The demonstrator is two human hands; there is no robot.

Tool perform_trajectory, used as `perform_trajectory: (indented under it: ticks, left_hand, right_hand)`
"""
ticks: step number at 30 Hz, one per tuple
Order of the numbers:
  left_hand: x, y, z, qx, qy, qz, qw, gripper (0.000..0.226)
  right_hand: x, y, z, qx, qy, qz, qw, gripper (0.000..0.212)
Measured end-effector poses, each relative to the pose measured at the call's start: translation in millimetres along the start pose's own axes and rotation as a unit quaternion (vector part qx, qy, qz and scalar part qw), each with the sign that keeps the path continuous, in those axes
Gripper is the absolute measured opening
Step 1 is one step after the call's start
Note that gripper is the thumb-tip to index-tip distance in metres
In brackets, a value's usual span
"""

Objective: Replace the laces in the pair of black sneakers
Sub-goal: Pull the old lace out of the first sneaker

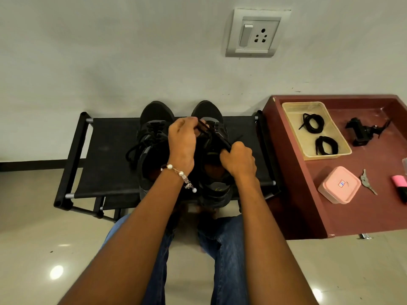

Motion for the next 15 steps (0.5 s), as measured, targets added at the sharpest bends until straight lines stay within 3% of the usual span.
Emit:
perform_trajectory:
  ticks: [2, 3, 5, 6, 8, 11, 13, 15]
  left_hand:
    - [0.1, 3.2, -0.2, -0.099, -0.002, 0.046, 0.994, 0.021]
    - [0.9, 2.4, -1.6, -0.075, 0.01, 0.037, 0.996, 0.021]
    - [0.8, -3.2, -7.5, 0.091, 0.06, -0.035, 0.993, 0.012]
    - [-0.9, -5.9, -12.2, 0.186, 0.09, -0.082, 0.975, 0.006]
    - [-3.9, -6.0, -21.1, 0.353, 0.142, -0.167, 0.91, 0.017]
    - [-8.0, -0.9, -28.8, 0.571, 0.159, -0.224, 0.774, 0.028]
    - [-9.9, -1.4, -29.9, 0.638, 0.141, -0.258, 0.712, 0.027]
    - [-15.5, -3.4, -32.3, 0.662, 0.119, -0.305, 0.675, 0.024]
  right_hand:
    - [-0.6, 0.6, -0.3, 0.0, 0.002, -0.002, 1.0, 0.02]
    - [-0.5, 0.5, -0.1, 0.001, 0.002, -0.003, 1.0, 0.02]
    - [-0.4, -0.4, 0.6, 0.002, 0.003, -0.005, 1.0, 0.02]
    - [-0.3, -0.8, 0.7, 0.002, 0.003, -0.005, 1.0, 0.02]
    - [0.0, -0.8, 0.6, 0.004, 0.004, -0.004, 1.0, 0.022]
    - [0.2, -0.6, 0.4, 0.012, -0.001, -0.009, 1.0, 0.03]
    - [0.2, -0.7, 0.2, 0.014, -0.003, -0.013, 1.0, 0.03]
    - [-0.2, -0.7, -0.3, 0.011, -0.002, -0.012, 1.0, 0.026]
Point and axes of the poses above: each hand's wrist, its own x-axis towards the middle knuckle, its own z-axis out of the back of the hand, y = z × x, the point moved 7 cm from there along x, towards the middle knuckle, and after that the axes turned 8 degrees about -x, right-handed, at the moved point
